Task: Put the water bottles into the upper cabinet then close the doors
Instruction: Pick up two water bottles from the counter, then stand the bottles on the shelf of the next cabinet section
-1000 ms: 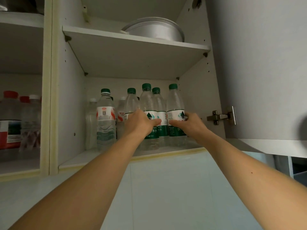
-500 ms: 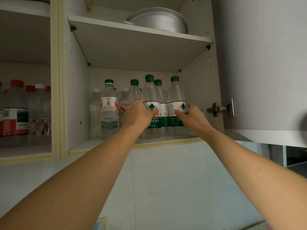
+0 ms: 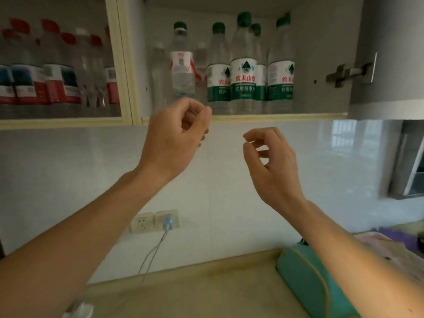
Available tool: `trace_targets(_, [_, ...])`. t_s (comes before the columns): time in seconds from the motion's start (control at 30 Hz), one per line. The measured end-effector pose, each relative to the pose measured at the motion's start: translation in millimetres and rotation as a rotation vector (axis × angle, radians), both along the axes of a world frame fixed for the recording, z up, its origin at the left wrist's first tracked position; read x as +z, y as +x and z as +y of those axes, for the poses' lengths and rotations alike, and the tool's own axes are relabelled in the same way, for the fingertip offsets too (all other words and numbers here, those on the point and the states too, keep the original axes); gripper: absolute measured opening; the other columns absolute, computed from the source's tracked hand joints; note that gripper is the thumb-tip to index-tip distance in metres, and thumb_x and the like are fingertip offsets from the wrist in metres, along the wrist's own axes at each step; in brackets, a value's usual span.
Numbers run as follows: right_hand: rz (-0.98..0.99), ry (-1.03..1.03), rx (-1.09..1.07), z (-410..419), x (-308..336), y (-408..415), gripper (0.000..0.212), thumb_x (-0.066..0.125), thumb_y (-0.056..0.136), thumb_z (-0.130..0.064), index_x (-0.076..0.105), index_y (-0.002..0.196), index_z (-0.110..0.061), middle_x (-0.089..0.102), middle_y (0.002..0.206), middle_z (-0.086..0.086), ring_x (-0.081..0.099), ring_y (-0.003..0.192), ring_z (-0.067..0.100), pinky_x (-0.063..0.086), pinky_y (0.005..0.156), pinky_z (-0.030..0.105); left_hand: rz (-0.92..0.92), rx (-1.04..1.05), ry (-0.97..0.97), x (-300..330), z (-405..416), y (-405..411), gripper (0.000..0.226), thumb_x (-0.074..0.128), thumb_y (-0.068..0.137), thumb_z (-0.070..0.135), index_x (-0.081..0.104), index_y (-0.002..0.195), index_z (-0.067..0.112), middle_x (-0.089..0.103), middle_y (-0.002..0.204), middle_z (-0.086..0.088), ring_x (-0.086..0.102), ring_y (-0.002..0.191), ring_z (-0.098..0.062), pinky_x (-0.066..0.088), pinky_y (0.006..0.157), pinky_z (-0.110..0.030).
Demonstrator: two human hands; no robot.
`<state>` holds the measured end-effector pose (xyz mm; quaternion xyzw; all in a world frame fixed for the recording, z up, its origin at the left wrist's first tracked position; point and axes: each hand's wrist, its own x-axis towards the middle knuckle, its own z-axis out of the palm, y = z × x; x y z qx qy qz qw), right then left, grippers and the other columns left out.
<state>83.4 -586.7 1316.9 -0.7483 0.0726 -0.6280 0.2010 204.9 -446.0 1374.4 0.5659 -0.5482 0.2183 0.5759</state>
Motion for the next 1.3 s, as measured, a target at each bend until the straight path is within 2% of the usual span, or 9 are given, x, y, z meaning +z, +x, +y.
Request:
trace_targets(0.1, [0.100, 0.098, 0.107, 26, -58, 13, 0.014, 0.056, 0.098, -0.016, 0.066, 0.107, -0.016, 0.062, 0.109, -0.007, 0.061, 0.096, 0.004, 0.048, 0.072, 0.010, 0.083, 0.000, 0.076, -68, 29, 13, 0.020, 0.060, 0.101, 0.031, 0.068, 0.095, 0.014, 0.070, 0.073, 0.002, 0.070, 0.069, -0.015, 0.058, 0.060, -0.025])
trace_targets(0.23, [0.286, 0.326, 0.205, 53, -140, 37, 0.012, 0.056, 0.098, -0.022, 0.065, 0.107, -0.023, 0.062, 0.109, -0.014, 0.063, 0.092, 0.007, 0.058, 0.072, 0.031, 0.313, 0.044, 0.214, -170, 67, 38, 0.015, 0.062, 0.100, 0.028, 0.068, 0.092, 0.017, 0.070, 0.071, 0.001, 0.070, 0.064, -0.013, 0.057, 0.059, -0.025])
trace_targets(0.47, [0.952, 0.561, 0.337, 118, -291, 71, 0.034, 0.058, 0.097, -0.041, 0.062, 0.126, -0.023, 0.063, 0.113, -0.010, 0.064, 0.090, 0.007, 0.057, 0.087, 0.041, 0.683, 0.282, 0.474, -349, 155, 72, 0.012, 0.062, 0.099, 0.033, 0.067, 0.091, 0.025, 0.071, 0.076, 0.000, 0.070, 0.070, -0.012, 0.058, 0.061, -0.028])
trace_targets(0.57, [1.172, 0.635, 0.380, 151, -344, 83, 0.038, 0.060, 0.097, -0.041, 0.061, 0.129, -0.021, 0.065, 0.111, -0.006, 0.067, 0.089, 0.014, 0.056, 0.086, 0.037, 0.791, 0.473, 0.676, -412, 195, 91, 0.018, 0.065, 0.095, 0.035, 0.069, 0.101, 0.019, 0.071, 0.089, 0.003, 0.069, 0.084, -0.018, 0.055, 0.071, -0.029])
trace_targets(0.7, [1.351, 0.821, 0.421, 191, -402, 98, 0.042, 0.062, 0.096, -0.039, 0.059, 0.131, -0.016, 0.066, 0.110, 0.001, 0.068, 0.095, 0.020, 0.056, 0.090, 0.041, 0.978, 0.568, 0.989, -470, 237, 110, 0.051, 0.071, 0.090, 0.042, 0.059, 0.127, 0.009, 0.065, 0.115, -0.009, 0.062, 0.098, -0.021, 0.051, 0.085, -0.033])
trace_targets(0.87, [1.386, 1.080, 0.383, 225, -454, 116, 0.057, 0.065, 0.093, -0.041, 0.051, 0.139, -0.011, 0.068, 0.112, 0.009, 0.067, 0.103, 0.026, 0.055, 0.094, 0.044, 1.195, 0.433, 1.128, -511, 259, 112, 0.073, 0.068, 0.085, 0.061, 0.050, 0.138, 0.013, 0.062, 0.126, -0.008, 0.064, 0.107, -0.021, 0.052, 0.094, -0.036])
trace_targets(1.03, [1.279, 1.293, 0.362, 246, -476, 137, 0.059, 0.069, 0.091, -0.039, 0.046, 0.137, -0.012, 0.064, 0.101, 0.003, 0.064, 0.082, 0.014, 0.052, 0.066, 0.026, 1.250, 0.357, 1.054, -520, 254, 111, 0.077, 0.071, 0.070, 0.063, 0.060, 0.130, 0.015, 0.068, 0.121, -0.004, 0.066, 0.106, -0.019, 0.054, 0.096, -0.041])
trace_targets(1.17, [1.211, 1.361, 0.298, 256, -489, 150, 0.027, 0.072, 0.085, -0.034, 0.058, 0.096, -0.014, 0.067, 0.097, 0.004, 0.067, 0.094, 0.022, 0.059, 0.085, 0.042, 1.290, 0.313, 1.025, -522, 248, 111, 0.070, 0.069, 0.073, 0.057, 0.064, 0.128, 0.015, 0.070, 0.119, -0.004, 0.068, 0.107, -0.019, 0.054, 0.097, -0.042])
trace_targets(1.3, [1.156, 1.420, 0.332, 254, -490, 147, 0.019, 0.077, 0.082, -0.025, 0.063, 0.080, -0.012, 0.072, 0.086, 0.011, 0.070, 0.079, 0.025, 0.058, 0.070, 0.039, 1.349, 0.278, 0.945, -524, 245, 111, 0.037, 0.071, 0.076, 0.035, 0.071, 0.107, 0.015, 0.075, 0.097, -0.003, 0.073, 0.086, -0.015, 0.058, 0.075, -0.031])
